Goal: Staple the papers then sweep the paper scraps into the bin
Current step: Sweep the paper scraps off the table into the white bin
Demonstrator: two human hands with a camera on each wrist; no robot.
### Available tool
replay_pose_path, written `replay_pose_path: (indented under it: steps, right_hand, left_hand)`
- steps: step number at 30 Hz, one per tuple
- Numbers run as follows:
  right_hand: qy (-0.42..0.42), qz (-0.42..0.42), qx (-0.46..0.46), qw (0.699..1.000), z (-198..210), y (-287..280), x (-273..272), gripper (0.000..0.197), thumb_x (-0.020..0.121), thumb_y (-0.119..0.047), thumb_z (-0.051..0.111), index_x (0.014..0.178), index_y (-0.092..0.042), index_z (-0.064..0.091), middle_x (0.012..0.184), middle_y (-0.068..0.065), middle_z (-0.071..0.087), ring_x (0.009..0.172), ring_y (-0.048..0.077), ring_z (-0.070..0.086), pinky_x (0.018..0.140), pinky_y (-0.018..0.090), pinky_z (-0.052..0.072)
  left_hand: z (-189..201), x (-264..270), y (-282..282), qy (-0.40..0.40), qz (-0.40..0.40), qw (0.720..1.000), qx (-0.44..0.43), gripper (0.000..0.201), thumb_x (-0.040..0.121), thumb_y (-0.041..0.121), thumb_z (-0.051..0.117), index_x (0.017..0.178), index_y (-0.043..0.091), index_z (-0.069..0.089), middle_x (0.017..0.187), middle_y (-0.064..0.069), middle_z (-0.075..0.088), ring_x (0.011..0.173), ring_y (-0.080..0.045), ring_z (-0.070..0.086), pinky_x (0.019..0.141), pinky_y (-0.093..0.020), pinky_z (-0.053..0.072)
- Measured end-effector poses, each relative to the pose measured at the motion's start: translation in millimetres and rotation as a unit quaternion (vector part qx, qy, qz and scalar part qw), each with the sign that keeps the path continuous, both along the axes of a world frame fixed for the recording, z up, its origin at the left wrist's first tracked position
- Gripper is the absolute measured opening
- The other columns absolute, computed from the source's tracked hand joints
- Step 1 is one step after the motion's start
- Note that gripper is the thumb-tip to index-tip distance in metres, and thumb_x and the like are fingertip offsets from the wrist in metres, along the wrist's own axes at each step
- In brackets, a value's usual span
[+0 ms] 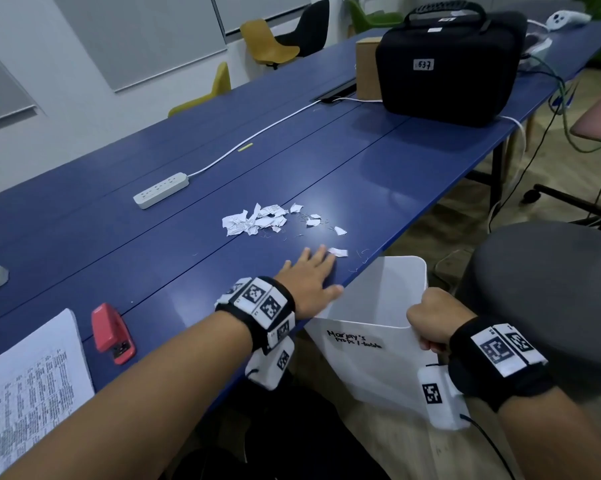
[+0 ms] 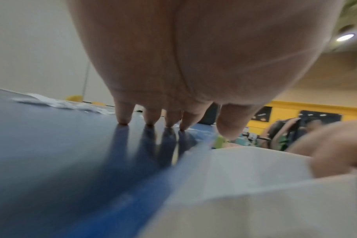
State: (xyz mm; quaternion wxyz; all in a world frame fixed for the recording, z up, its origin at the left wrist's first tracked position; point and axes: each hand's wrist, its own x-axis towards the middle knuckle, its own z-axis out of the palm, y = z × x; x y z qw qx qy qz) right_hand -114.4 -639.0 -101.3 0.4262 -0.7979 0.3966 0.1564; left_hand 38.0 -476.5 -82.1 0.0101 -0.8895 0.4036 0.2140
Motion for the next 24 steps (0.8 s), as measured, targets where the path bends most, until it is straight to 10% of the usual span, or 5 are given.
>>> replay_pose_path:
  steps: [6,12,18,24]
  right_hand:
    - [-0.004,-0.002,-0.001,1.0,1.2,-1.6,-1.9,0.016,0.084,-0.001,0.039,0.076,0.006,0.051,0.051,0.019,0.057,0.036,0.023,0.044,0.041,0.021,0.036]
    - [-0.003,-0.004,-0.001,1.0,2.1,-3.5,-5.7,0.018,0.084,-0.001,0.039,0.079,0.008,0.054,0.05,0.019,0.057,0.035,0.022,0.044,0.04,0.022,0.037]
    - [-0.004,-0.004,0.0,1.0,3.4,-4.1,-7.2,0.019,0.082,0.0,0.039,0.079,0.01,0.055,0.053,0.021,0.058,0.035,0.023,0.043,0.041,0.022,0.036]
    - [-0.003,-0.003,0.01,1.0,-1.8,-13.0,-7.9,0.028,0.085,-0.002,0.038,0.103,0.01,0.056,0.051,0.018,0.057,0.033,0.02,0.042,0.038,0.021,0.034]
  left_hand:
    - [0.8,-53.7,-3.9,0.04,-0.124,0.99,-0.053,0.062,0.101,0.032,0.045,0.155,0.014,0.021,0.167,-0.001,0.008,0.155,-0.018,0.003,0.124,-0.041,0.006]
    - [7.2,-45.1,-20.9,0.009,-0.083,0.981,-0.174,0.053,0.097,0.028,0.05,0.149,0.02,0.039,0.163,0.002,0.027,0.149,-0.018,0.027,0.12,-0.04,0.027]
    - [-6.0,-3.5,-54.9,-0.017,0.095,0.995,-0.028,0.082,0.094,0.053,0.043,0.157,0.022,0.001,0.167,-0.002,-0.009,0.154,-0.029,-0.007,0.12,-0.06,0.008]
    - [-15.2,-31.2,-84.8,-0.01,0.012,1.0,0.009,0.083,0.095,0.055,0.039,0.156,0.024,-0.007,0.165,-0.001,-0.019,0.152,-0.029,-0.02,0.119,-0.061,-0.007]
